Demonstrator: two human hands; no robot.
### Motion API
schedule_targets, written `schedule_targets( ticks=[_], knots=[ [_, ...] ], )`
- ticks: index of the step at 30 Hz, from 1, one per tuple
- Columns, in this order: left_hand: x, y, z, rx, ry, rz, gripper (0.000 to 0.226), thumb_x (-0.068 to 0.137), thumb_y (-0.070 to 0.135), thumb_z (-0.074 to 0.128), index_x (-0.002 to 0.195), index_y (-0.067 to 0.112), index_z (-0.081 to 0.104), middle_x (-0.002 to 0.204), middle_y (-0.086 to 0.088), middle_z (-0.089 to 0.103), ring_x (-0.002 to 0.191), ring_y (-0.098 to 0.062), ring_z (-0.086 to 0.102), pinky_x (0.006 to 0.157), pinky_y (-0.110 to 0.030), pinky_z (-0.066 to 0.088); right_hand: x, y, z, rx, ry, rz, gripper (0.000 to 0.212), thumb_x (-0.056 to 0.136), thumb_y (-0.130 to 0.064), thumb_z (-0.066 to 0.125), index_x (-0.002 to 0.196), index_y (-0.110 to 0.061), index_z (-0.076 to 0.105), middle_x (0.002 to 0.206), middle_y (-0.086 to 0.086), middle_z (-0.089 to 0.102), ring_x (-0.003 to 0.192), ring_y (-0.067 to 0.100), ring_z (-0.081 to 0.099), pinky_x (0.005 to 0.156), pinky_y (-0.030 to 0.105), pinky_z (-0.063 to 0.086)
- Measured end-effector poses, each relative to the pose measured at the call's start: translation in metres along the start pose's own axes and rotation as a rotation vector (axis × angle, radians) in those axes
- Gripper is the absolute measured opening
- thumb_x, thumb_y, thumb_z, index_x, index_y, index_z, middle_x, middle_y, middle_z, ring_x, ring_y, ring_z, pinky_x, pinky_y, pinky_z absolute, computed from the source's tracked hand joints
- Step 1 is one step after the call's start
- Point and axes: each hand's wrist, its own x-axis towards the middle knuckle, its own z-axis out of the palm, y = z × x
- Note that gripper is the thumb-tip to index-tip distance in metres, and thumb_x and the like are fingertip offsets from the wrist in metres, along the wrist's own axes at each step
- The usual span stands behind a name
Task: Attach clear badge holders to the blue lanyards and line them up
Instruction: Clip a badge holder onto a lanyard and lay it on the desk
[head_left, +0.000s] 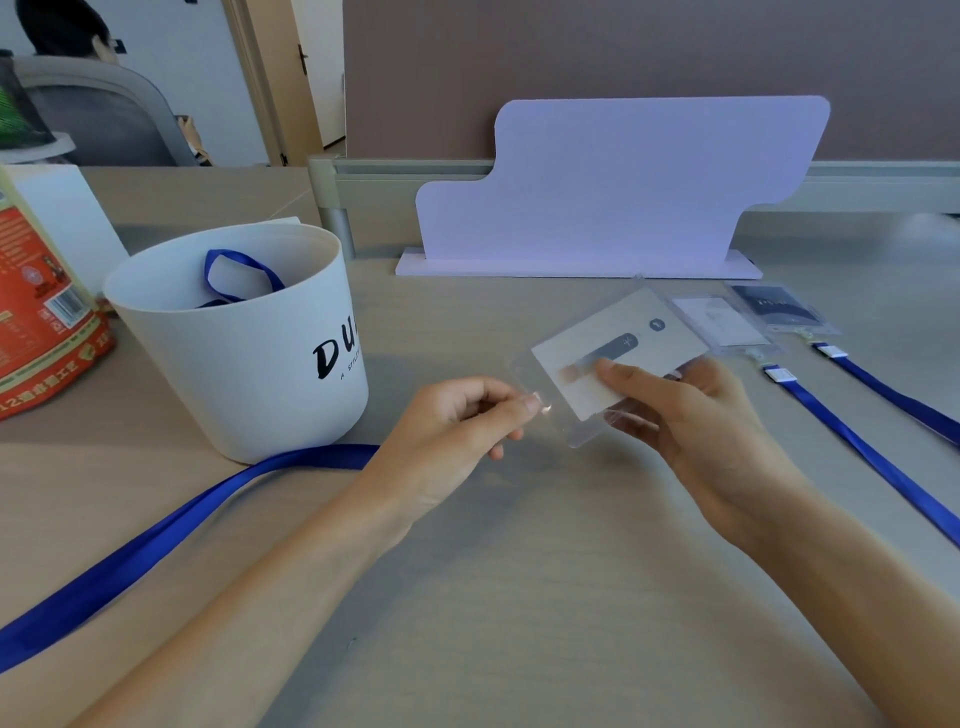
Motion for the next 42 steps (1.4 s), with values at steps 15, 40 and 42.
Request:
schedule_targets(
  ticks=[15,40,42],
  knots=[
    [0.002,-0.009,-0.005,0.25,-0.057,0.106,0.015,0.089,0.031,0.064,0.078,0.02,0.068,0.067,0.011,0.06,0.059,-0.007,0.044,0.056,-0.016,0.036,-0.005,0.007,0.002,-0.569,0.152,-0.379,0.018,0.085,-0.014,0.067,0.097,-0.028,0.066,0.1,-0.019,0.067,0.099,-0.001,0.058,0.085,0.015,0.043],
    [0.001,-0.011,-0.003,0.169,-0.1,0.141,0.012,0.094,0.021,0.058,0.092,0.02,0.071,0.077,0.009,0.071,0.064,0.002,0.055,0.067,-0.011,0.045,-0.009,0.013,0.009,-0.645,-0.112,-0.39,0.005,0.081,-0.027,0.073,0.076,-0.028,0.071,0.082,-0.013,0.071,0.086,0.001,0.063,0.075,0.004,0.039],
    [0.001,-0.01,-0.003,0.171,-0.106,0.14,0.012,0.094,0.023,0.058,0.091,0.024,0.07,0.082,0.006,0.072,0.068,-0.003,0.055,0.07,-0.018,0.046,-0.008,0.013,0.008,-0.638,-0.106,-0.382,0.006,0.081,-0.027,0.074,0.076,-0.028,0.071,0.082,-0.012,0.072,0.085,0.002,0.063,0.076,0.004,0.039]
  ],
)
